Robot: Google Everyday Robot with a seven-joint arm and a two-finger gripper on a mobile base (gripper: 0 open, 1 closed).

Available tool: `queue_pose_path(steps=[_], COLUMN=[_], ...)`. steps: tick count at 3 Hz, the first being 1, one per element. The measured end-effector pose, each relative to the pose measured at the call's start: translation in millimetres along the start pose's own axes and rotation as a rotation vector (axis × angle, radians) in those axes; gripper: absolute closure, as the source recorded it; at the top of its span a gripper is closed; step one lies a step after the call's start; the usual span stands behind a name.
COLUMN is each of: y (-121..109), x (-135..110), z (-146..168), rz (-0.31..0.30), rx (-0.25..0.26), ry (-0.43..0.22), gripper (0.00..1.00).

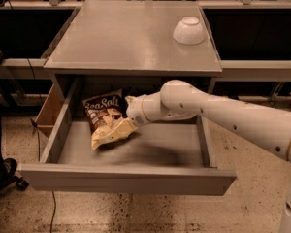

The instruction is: Pick brown chip bag from top drawer and place on counter

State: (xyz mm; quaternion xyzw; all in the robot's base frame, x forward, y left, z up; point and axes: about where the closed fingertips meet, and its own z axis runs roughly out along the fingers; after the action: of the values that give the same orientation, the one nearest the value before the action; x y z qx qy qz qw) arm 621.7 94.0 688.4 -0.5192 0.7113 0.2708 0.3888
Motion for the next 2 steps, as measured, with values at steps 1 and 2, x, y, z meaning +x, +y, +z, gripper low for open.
queue_pose_path(steps=[1, 2], y=[-12.3, -13.6], x=[2.7, 6.0], z=[32.7, 46.5], rz=[0.046, 0.075], rx=[0.035, 0.04], ry=[-0.042, -0.054], gripper=[0.02, 0.24])
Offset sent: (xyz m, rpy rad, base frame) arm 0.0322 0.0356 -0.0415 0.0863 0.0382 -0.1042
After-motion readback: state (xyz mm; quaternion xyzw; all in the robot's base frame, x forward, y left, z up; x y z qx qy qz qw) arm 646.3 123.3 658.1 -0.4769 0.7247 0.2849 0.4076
